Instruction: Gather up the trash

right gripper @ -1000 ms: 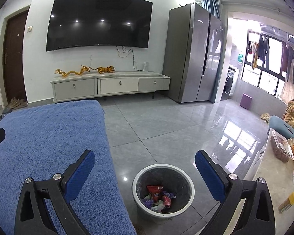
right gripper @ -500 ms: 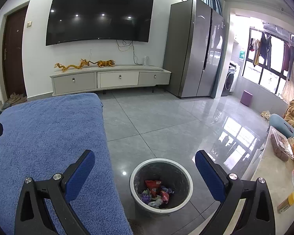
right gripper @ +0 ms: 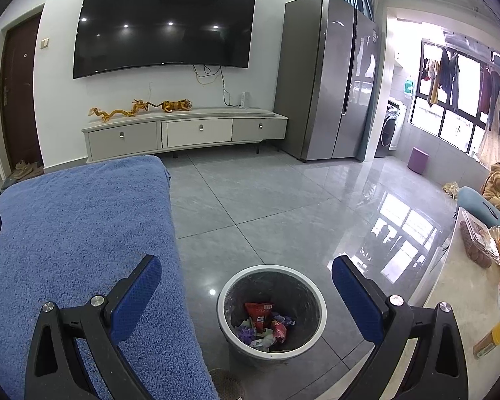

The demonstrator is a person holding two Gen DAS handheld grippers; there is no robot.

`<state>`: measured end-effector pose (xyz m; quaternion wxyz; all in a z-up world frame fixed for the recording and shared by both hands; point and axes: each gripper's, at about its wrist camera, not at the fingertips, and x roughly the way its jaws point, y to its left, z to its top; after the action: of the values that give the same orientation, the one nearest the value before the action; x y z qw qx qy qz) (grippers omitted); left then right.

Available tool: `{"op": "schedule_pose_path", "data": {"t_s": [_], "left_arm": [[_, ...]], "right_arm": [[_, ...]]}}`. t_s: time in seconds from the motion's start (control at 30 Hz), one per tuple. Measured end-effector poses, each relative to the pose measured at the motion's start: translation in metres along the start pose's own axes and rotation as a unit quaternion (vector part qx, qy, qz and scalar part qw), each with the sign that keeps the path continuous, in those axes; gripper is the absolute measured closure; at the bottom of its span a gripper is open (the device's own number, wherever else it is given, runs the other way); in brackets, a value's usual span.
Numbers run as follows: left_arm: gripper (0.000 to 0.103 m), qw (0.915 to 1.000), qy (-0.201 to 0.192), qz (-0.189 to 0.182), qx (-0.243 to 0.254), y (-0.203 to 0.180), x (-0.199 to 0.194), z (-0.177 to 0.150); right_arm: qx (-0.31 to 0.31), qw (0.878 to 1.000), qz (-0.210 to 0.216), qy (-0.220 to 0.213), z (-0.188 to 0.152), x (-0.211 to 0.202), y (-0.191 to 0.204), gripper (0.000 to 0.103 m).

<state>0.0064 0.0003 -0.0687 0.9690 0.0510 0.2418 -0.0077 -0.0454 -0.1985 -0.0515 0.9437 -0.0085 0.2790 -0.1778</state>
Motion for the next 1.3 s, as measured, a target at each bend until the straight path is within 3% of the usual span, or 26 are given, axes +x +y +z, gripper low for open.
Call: {"op": "schedule_pose_path", "data": {"t_s": [1.3], "left_arm": [[0.0,0.9999,0.001,-0.011,-0.006,0.0001,-0.0029,0.0004]], "right_arm": [[0.003,1.0,0.007,-0.002,-0.0051,0.0008,0.0006,0.0]]}}
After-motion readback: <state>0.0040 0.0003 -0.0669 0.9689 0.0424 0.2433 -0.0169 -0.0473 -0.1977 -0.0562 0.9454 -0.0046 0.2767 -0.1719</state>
